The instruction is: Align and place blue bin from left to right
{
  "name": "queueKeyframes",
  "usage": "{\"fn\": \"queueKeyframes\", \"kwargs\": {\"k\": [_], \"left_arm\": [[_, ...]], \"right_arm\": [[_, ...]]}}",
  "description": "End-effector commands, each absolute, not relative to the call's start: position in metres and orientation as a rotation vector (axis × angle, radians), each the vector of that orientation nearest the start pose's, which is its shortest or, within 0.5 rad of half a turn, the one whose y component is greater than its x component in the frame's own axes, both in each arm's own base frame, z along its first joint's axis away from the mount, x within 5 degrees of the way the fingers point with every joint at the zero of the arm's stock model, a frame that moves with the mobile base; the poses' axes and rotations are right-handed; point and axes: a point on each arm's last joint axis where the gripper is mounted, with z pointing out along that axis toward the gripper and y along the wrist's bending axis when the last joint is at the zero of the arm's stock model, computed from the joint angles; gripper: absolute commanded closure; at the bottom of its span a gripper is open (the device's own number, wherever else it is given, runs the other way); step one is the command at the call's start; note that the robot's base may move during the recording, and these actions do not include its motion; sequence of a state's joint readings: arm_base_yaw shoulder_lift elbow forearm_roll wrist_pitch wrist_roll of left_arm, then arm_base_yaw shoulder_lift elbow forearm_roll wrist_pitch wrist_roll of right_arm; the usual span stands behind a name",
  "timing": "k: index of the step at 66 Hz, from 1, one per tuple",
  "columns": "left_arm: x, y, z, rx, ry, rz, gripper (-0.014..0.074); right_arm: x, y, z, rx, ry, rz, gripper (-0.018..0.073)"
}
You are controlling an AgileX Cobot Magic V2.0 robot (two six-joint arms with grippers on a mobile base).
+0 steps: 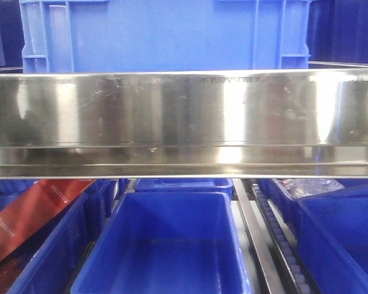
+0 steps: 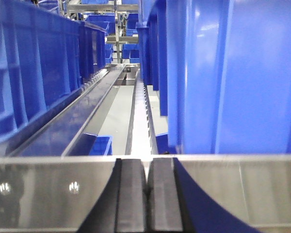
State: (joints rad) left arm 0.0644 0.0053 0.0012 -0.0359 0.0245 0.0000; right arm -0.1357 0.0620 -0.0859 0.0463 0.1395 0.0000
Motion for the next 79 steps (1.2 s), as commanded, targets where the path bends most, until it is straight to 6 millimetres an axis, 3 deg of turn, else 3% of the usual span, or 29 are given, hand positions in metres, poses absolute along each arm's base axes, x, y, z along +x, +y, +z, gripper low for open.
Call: {"fn": "queueKeyframes", "kwargs": {"k": [1,11,79], "left_arm": [[0.056,0.004,0.213,-0.071,1.488,0.026,0.0707],[0.056,0.004,0.213,-0.071,1.488,0.026,0.0707],[0.056,0.004,0.213,-0.071,1.488,0.026,0.0707]], "right_arm": [[0.055,-0.008,0.216,0.138,1.531,-0.078,0.0628],[0.056,-0.008,0.205,0.147,1.570,-0.071,0.0628],[0.056,-0.008,0.205,0.145,1.572,-0.073,0.0628]]}}
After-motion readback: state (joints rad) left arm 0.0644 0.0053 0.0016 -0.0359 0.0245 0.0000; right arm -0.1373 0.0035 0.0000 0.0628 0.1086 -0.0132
